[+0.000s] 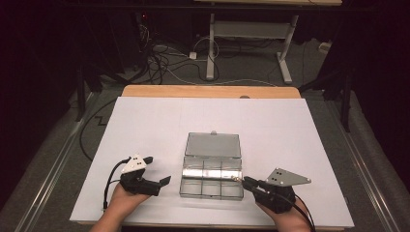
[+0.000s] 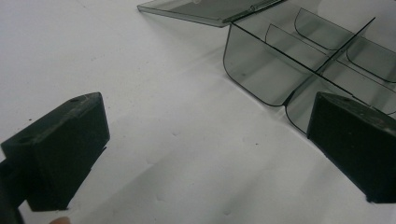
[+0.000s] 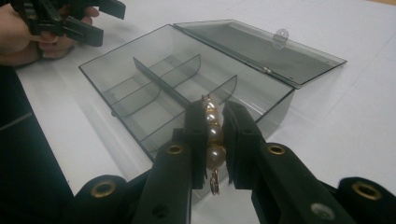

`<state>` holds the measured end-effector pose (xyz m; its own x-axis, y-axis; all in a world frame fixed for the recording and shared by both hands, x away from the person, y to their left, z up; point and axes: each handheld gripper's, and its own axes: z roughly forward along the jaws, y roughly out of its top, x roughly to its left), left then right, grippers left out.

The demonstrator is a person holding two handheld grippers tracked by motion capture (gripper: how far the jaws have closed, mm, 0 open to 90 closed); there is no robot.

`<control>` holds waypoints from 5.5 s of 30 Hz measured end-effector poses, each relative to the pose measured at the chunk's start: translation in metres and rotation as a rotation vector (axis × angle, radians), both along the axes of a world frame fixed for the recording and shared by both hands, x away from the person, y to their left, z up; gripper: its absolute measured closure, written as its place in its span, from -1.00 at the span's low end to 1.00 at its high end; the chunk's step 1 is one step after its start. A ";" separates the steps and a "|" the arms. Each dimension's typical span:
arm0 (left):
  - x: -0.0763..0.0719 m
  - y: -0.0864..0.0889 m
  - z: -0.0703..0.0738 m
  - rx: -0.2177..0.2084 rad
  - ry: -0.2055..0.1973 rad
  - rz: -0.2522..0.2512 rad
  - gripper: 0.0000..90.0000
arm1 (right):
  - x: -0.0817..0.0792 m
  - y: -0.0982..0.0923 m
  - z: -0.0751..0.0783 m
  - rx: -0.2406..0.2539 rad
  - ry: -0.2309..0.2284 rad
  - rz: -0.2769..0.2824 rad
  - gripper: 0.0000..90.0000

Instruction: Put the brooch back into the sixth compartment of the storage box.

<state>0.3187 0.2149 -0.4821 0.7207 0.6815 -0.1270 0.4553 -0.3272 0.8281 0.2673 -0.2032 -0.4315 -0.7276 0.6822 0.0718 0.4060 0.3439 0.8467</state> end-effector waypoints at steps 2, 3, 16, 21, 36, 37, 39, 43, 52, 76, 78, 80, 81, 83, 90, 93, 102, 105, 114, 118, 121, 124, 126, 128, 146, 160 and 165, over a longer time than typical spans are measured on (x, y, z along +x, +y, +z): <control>0.000 0.000 0.000 0.000 -0.001 0.000 -1.00 | 0.000 0.003 0.000 -0.003 0.003 0.002 0.81; 0.000 0.000 0.000 0.000 -0.001 -0.001 -1.00 | 0.001 0.004 -0.001 -0.004 0.000 0.004 0.81; 0.000 0.000 0.000 0.000 0.000 -0.002 -1.00 | 0.005 0.019 -0.004 0.002 0.009 0.020 0.81; 0.000 0.000 0.000 0.000 -0.001 -0.002 -1.00 | 0.006 0.023 -0.005 0.003 0.014 0.017 0.81; 0.000 0.000 0.000 0.001 -0.001 -0.001 -1.00 | 0.006 0.026 -0.014 -0.017 0.048 0.002 0.81; 0.000 0.000 0.000 0.001 -0.001 -0.002 -1.00 | 0.006 0.027 -0.014 -0.017 0.049 0.000 0.81; 0.000 0.000 0.000 0.000 -0.001 -0.002 -1.00 | 0.005 0.027 -0.015 -0.020 0.054 -0.006 0.81; 0.000 0.000 0.000 0.001 0.000 -0.002 -1.00 | 0.006 0.028 -0.016 -0.026 0.058 -0.011 0.81; 0.000 0.000 0.000 0.000 0.001 -0.002 -1.00 | 0.006 0.029 -0.019 -0.033 0.067 -0.018 0.81; 0.000 0.000 0.000 0.001 0.000 -0.002 -1.00 | 0.007 0.033 -0.027 -0.064 0.078 -0.015 0.80; 0.000 0.000 0.000 0.001 0.000 -0.002 -1.00 | 0.007 0.033 -0.027 -0.063 0.078 -0.012 0.79; 0.000 0.000 0.000 0.001 -0.001 -0.003 -1.00 | 0.007 0.033 -0.027 -0.065 0.077 -0.007 0.79; 0.000 0.000 0.000 0.001 -0.002 -0.004 -1.00 | 0.006 0.033 -0.027 -0.065 0.076 -0.005 0.79; 0.000 0.000 0.000 0.002 -0.002 -0.004 -1.00 | 0.006 0.033 -0.027 -0.064 0.073 0.000 0.79; 0.000 0.000 0.000 0.000 0.000 -0.005 -1.00 | 0.006 0.032 -0.024 -0.035 0.071 0.011 0.67; 0.000 0.000 0.000 0.000 0.000 -0.006 -1.00 | 0.005 0.029 -0.021 -0.012 0.063 0.011 0.65; 0.000 0.000 0.000 0.000 0.000 -0.008 -1.00 | 0.006 0.013 -0.010 0.035 0.034 -0.025 0.60; 0.000 0.000 0.000 -0.001 0.000 -0.008 -1.00 | 0.007 0.008 -0.009 0.038 0.035 -0.033 0.57; 0.000 0.000 0.000 -0.002 0.000 -0.010 -1.00 | 0.010 -0.008 -0.011 0.041 0.048 -0.072 0.47; 0.000 0.000 0.000 -0.002 0.000 -0.010 -1.00 | 0.012 -0.014 -0.014 0.040 0.062 -0.084 0.37; 0.000 0.000 0.000 -0.002 0.000 -0.010 -1.00 | 0.013 -0.019 -0.017 0.050 0.073 -0.095 0.24; 0.000 0.000 0.000 -0.002 -0.001 -0.010 -1.00 | 0.015 -0.024 -0.021 0.046 0.081 -0.107 0.09; 0.000 0.000 0.000 -0.002 0.000 -0.010 -1.00 | 0.017 -0.027 -0.024 0.044 0.081 -0.119 -0.02; 0.000 0.000 0.000 -0.003 0.000 -0.009 -1.00 | 0.019 -0.031 -0.028 0.038 0.083 -0.135 -0.17; 0.000 0.002 0.002 -0.012 -0.007 0.011 -1.00 | 0.028 -0.046 -0.040 -0.012 0.071 -0.268 -0.99; 0.003 -0.004 0.007 -0.014 -0.029 0.029 -1.00 | 0.041 -0.042 -0.042 -0.002 0.047 -0.290 -0.99; 0.006 -0.011 0.009 -0.022 -0.004 -0.004 -1.00 | 0.042 -0.039 -0.040 0.005 0.051 -0.287 -0.99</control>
<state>0.3247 0.2044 -0.4729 0.7239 0.6758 -0.1389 0.4509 -0.3110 0.8367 0.3092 -0.2421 -0.4715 -0.5000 0.8593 0.1072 0.5286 0.2048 0.8238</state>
